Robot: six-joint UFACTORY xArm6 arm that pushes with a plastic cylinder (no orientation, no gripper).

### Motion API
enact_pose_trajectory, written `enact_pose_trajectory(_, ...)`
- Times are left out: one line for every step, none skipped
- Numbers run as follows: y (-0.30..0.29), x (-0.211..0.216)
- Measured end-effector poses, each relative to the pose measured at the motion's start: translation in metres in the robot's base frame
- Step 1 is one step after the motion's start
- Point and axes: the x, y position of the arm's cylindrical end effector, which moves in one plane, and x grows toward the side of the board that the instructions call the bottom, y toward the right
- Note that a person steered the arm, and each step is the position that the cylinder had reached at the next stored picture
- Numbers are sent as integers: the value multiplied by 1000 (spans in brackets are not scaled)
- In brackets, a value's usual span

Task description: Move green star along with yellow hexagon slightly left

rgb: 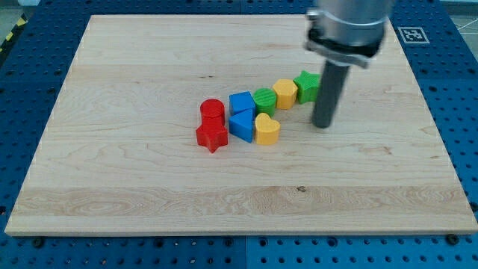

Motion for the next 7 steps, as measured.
enact_pose_trajectory(13, -27)
enact_pose_trajectory(12, -63)
enact_pose_trajectory(4, -71)
enact_pose_trajectory(-6, -71)
enact_pose_trajectory(-20, -71)
enact_pose_trajectory(-33, -71)
enact_pose_trajectory(-46, -71)
